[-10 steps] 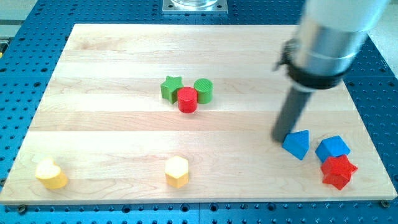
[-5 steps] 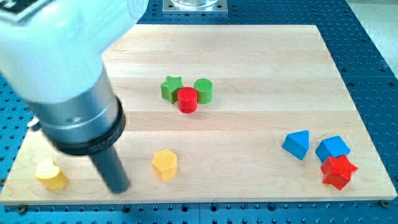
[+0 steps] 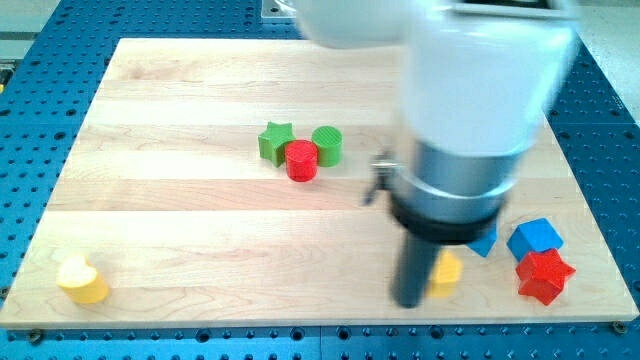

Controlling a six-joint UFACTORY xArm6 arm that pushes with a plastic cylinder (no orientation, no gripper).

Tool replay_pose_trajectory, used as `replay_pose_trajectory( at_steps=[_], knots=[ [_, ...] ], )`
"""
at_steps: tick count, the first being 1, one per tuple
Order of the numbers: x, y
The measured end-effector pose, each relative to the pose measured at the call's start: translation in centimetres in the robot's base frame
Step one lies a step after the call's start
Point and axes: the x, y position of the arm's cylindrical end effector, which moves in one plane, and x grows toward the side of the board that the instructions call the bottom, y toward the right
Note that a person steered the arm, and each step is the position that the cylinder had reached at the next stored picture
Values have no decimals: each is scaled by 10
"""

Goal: Move the yellow blocks close to the blue triangle

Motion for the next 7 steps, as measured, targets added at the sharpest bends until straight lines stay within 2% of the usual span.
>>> replay_pose_trajectory(
  at_steps=[1,2,3,5,6,7],
  knots=[
    [-4,21],
    [16,-24],
    [17,-50],
    [17,-141],
    [17,-150],
    [16,-191]
  ],
)
